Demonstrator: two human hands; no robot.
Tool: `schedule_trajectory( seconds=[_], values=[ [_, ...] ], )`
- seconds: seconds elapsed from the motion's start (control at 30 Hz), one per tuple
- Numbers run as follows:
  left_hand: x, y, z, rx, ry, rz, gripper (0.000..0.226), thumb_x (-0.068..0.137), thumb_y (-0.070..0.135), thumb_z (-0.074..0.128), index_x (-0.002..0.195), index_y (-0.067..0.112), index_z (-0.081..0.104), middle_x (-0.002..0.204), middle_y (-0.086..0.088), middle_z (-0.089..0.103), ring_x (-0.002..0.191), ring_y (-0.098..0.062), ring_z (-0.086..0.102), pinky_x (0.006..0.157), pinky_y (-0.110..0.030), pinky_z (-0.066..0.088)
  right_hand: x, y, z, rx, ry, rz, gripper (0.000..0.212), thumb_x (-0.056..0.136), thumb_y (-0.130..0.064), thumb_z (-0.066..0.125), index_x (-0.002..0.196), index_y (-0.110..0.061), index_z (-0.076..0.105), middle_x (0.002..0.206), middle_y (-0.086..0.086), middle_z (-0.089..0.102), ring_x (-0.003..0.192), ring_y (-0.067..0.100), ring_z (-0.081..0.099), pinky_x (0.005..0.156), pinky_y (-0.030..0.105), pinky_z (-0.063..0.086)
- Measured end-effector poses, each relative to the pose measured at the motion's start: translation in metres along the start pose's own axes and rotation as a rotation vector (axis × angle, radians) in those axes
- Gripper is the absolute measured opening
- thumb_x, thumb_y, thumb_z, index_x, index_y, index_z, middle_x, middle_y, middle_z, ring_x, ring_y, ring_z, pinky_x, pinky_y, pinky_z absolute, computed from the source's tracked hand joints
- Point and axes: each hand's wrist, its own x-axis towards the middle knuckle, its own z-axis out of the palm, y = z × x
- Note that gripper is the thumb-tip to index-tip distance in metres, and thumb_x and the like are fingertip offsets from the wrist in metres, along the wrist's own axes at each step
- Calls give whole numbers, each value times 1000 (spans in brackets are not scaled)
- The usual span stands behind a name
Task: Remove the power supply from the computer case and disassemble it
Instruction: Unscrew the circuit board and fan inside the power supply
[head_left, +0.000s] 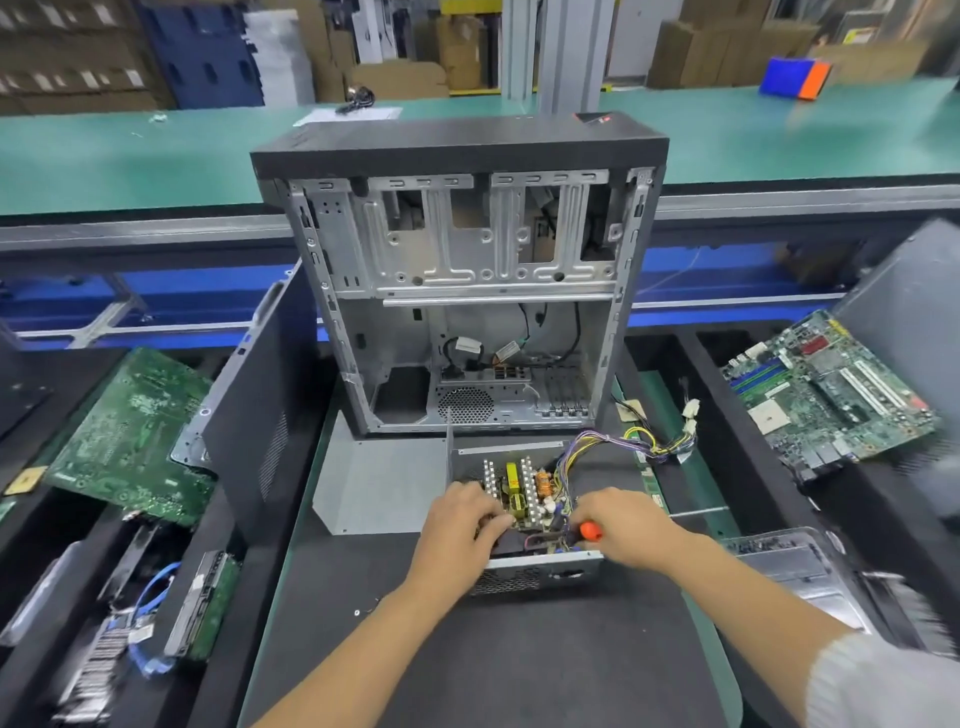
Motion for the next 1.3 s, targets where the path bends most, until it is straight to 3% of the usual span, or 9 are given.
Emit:
schedule_trajectory(
  seconds=[0.17, 0.3, 0.5, 0.73, 0.83, 1.0, 1.1, 1.3],
  values=[
    [1, 7, 6, 284, -104, 107, 35, 102, 38, 43, 91, 15, 66, 94, 5, 51, 94, -16, 41, 85, -30, 35, 1, 0, 5, 12, 26, -11, 19, 88, -30, 56, 104, -26, 65, 109, -7, 63, 103, 22, 57, 68, 29, 35],
    [17, 15, 1, 179, 1, 19, 33, 103, 33, 43, 83, 13, 62, 90, 6, 44, 93, -17, 41, 87, -32, 34, 2, 0, 6, -9, -2, -31, 5, 86, -18, 51, 84, -22, 53, 101, -1, 64, 96, 28, 57, 63, 31, 32],
    [19, 12, 18, 455, -141, 61, 42, 105, 45, 26, 96, 24, 62, 92, 12, 38, 99, -16, 40, 83, -31, 24, 1, 3, 4, 94, 29, 17, 9, 87, -31, 59, 88, -22, 59, 97, -2, 65, 96, 27, 57, 68, 32, 40],
    [21, 11, 23, 611, -223, 113, 58, 101, 55, 25, 104, 23, 72, 97, 6, 59, 100, -19, 38, 84, -36, 21, -4, 1, -4, 81, -7, -50, 13, 84, -31, 61, 85, -18, 61, 95, -2, 65, 94, 25, 57, 69, 31, 41],
    [25, 14, 22, 621, -257, 84, 59, 102, 53, 23, 106, 21, 72, 101, 4, 61, 102, -19, 39, 81, -36, 19, 4, 8, -30, 210, 147, -12, 11, 80, -30, 65, 83, -19, 67, 86, -5, 68, 90, 20, 61, 77, 33, 49],
    [24, 20, 17, 623, -290, 44, 58, 104, 49, 23, 98, 16, 70, 101, 3, 62, 103, -21, 42, 88, -37, 24, -3, 7, -41, -7, -14, -57, 13, 84, -37, 57, 85, -24, 59, 89, -6, 65, 94, 21, 58, 74, 33, 48],
    [26, 19, 17, 594, -303, 12, 61, 104, 50, 22, 90, 14, 69, 95, 1, 61, 101, -21, 43, 88, -37, 24, -9, 7, -39, 18, -8, -64, 10, 82, -34, 54, 90, -30, 58, 95, -10, 66, 96, 17, 59, 72, 31, 46],
    [38, 20, 16, 572, -275, -37, 59, 104, 48, 27, 91, 9, 69, 100, -6, 66, 104, -24, 51, 90, -38, 33, -8, -6, -48, 139, 4, -123, 32, 77, -27, 53, 106, -38, 61, 98, -17, 59, 99, 12, 57, 75, 29, 47]
  ],
)
